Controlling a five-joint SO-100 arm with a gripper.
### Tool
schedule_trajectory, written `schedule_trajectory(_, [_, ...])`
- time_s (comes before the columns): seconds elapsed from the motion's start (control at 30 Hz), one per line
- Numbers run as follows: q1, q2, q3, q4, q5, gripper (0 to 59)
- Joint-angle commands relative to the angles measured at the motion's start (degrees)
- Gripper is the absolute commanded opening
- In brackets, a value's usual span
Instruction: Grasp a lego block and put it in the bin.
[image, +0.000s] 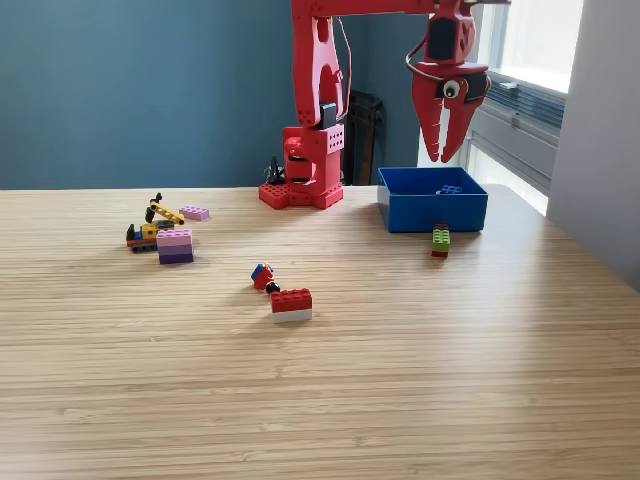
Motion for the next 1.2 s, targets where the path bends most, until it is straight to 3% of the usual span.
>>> schedule_trajectory(0.03, [12.7, 4.7, -8.1, -0.4, -3.5, 0.0])
schedule_trajectory(0.43, [30.6, 4.7, -0.4, -8.4, -10.0, 0.0])
schedule_trajectory(1.2, [33.0, 4.7, 0.7, -9.0, -12.0, 0.0])
